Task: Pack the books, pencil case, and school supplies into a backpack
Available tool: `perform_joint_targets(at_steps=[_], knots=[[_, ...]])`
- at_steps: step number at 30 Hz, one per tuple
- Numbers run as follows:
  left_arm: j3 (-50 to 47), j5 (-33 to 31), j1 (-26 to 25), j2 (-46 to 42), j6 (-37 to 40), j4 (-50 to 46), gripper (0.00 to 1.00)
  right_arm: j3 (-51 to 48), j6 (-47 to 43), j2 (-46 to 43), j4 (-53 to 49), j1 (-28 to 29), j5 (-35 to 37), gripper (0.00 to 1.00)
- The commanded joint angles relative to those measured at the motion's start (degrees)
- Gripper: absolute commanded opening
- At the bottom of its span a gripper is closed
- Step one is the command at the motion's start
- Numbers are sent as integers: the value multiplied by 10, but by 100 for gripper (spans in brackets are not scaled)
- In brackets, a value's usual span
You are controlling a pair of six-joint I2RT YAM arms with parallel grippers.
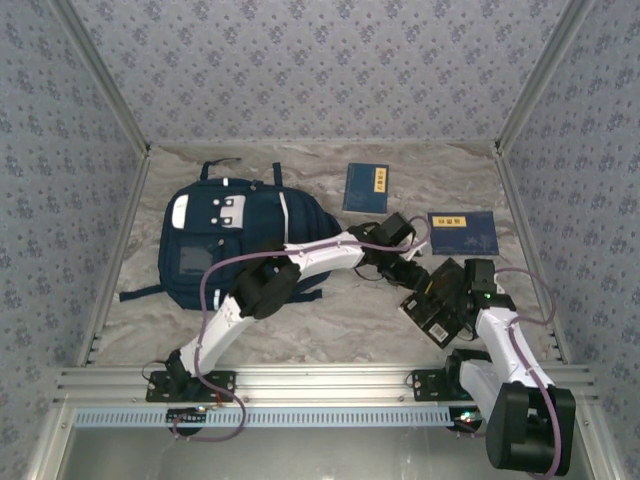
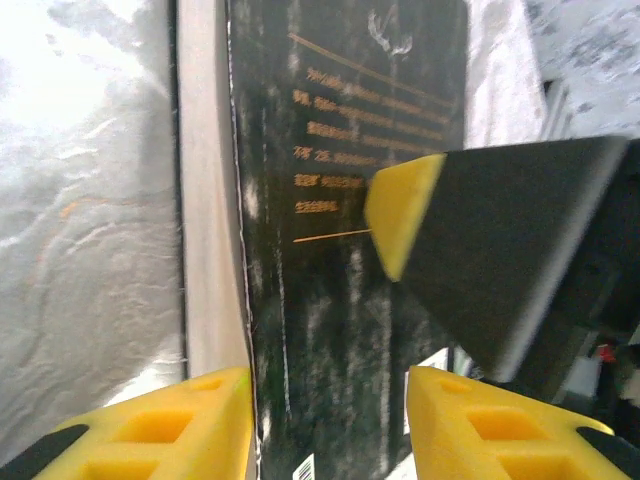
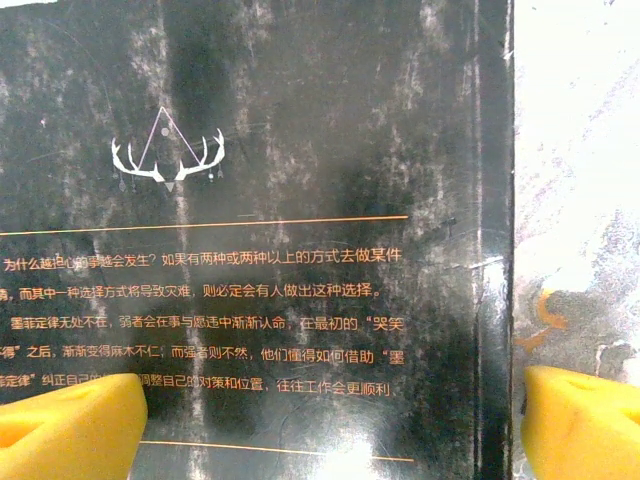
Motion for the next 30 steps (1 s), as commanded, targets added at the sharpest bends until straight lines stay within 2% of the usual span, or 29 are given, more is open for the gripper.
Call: perform_joint_targets(at_steps=[1, 9, 14, 18, 26, 28, 30], knots=[[-20, 43, -5, -17, -65, 91, 43, -50, 30, 36, 167, 28, -238, 95], [-51, 22, 11, -5, -100, 127, 38, -22, 13, -23, 92, 25, -211, 97], [-78, 46, 21, 8, -169, 220, 28, -53, 38, -11, 166, -4, -272, 97], [-61, 64, 16, 25, -173, 219, 29, -56, 40, 15, 195, -5, -298, 97], [-29, 77, 4, 56, -176, 208, 31, -64, 50, -10, 203, -8, -306, 97], [-19, 75, 3, 57, -162, 190, 22, -61, 50, -11, 200, -9, -307, 96], [-13, 62, 4, 52, -137, 159, 7, -55, 48, -13, 190, -9, -307, 96]])
